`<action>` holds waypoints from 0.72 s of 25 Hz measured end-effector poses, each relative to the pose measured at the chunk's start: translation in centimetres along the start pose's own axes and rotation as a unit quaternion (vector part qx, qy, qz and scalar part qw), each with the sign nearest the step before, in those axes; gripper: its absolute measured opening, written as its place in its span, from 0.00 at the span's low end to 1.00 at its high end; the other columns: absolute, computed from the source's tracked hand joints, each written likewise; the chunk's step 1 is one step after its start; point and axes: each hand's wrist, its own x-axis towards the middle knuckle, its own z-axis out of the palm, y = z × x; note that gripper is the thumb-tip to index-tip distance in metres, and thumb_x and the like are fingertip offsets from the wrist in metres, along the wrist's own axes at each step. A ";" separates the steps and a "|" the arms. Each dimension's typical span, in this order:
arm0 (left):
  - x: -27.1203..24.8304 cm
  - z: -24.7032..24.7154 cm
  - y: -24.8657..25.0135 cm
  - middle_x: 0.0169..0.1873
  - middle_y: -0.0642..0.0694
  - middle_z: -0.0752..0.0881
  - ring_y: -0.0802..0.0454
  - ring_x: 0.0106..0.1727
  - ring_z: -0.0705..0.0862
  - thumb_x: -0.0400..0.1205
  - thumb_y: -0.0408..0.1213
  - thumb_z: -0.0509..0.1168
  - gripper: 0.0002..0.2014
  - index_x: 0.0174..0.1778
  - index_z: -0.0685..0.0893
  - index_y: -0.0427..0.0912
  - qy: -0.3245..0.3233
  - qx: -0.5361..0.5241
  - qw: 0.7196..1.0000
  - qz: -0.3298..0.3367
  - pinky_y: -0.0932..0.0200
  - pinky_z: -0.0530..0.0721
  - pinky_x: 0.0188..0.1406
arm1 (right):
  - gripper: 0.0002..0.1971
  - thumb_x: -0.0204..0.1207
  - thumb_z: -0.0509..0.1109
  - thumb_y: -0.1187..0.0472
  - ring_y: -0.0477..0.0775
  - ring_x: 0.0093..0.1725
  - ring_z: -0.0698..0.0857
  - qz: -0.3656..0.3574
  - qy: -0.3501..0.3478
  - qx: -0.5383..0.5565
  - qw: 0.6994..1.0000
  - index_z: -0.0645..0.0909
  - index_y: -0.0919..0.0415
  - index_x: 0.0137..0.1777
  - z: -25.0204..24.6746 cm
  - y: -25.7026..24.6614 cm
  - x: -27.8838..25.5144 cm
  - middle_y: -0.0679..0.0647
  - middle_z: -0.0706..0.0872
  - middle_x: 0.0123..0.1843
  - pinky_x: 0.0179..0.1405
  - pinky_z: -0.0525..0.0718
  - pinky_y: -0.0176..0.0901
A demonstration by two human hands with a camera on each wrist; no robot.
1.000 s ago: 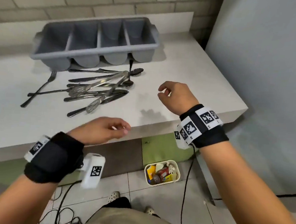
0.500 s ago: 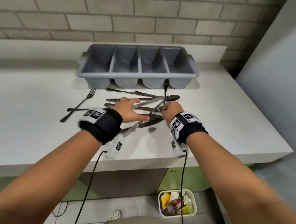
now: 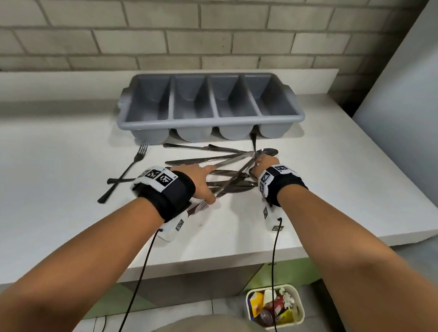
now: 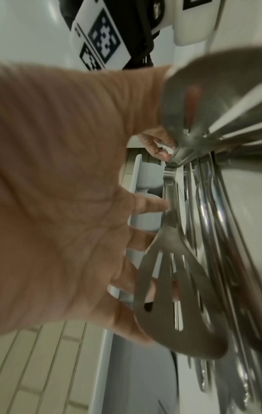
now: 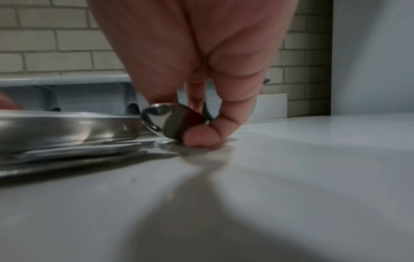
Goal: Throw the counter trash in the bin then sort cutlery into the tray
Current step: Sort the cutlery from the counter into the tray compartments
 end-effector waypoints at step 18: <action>-2.8 -4.0 -5.3 0.64 0.48 0.81 0.49 0.66 0.79 0.76 0.40 0.68 0.28 0.74 0.74 0.49 0.146 -0.422 0.892 0.064 0.62 0.72 0.59 | 0.18 0.75 0.54 0.75 0.59 0.45 0.78 -0.030 0.073 0.136 0.988 0.80 0.71 0.61 -0.8 1.3 -1.9 0.68 0.83 0.50 0.19 0.75 0.26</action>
